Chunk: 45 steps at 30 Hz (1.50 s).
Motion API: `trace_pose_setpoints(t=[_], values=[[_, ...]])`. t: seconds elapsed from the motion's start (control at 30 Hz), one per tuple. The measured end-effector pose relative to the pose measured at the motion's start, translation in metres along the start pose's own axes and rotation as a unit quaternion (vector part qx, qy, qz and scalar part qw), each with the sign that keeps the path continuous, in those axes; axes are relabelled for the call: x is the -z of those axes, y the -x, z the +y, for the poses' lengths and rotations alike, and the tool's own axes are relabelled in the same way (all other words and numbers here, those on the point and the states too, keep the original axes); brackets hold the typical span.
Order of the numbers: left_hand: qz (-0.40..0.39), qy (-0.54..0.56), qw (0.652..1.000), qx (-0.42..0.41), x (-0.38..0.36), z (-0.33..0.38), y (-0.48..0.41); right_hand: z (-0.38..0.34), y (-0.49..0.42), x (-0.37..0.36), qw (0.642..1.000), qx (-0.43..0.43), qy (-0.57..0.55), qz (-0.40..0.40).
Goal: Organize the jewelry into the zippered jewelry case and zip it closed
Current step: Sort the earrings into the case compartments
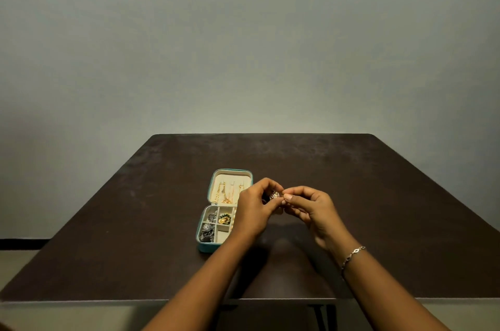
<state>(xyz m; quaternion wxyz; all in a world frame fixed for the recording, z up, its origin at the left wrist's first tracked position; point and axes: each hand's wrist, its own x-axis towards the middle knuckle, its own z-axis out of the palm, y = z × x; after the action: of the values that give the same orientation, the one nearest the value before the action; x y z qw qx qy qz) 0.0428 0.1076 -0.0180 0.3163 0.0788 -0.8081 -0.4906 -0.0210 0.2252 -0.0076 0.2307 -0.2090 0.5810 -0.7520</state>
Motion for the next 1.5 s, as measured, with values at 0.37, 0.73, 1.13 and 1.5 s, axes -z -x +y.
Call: trace_pose_setpoints(t=[0.37, 0.73, 1.13, 1.5], values=[[0.027, -0.057, 0.998, 0.031, 0.071, -0.018, 0.024, 0.007, 0.000, -0.060, 0.993, -0.033, 0.065, -0.090], [0.120, -0.025, 0.989, 0.087, 0.124, -0.033, 0.027, 0.027, 0.000, -0.092, 0.961, -0.004, 0.246, -0.126], [0.121, -0.008, 0.987, 0.103, 0.124, -0.039, 0.027, 0.033, 0.004, -0.107, 0.797, 0.120, 0.584, -0.101], [0.107, -0.028, 0.987, 0.120, 0.122, -0.036, 0.029, 0.039, -0.006, -0.116, 0.799, 0.059, 0.595, -0.055]])
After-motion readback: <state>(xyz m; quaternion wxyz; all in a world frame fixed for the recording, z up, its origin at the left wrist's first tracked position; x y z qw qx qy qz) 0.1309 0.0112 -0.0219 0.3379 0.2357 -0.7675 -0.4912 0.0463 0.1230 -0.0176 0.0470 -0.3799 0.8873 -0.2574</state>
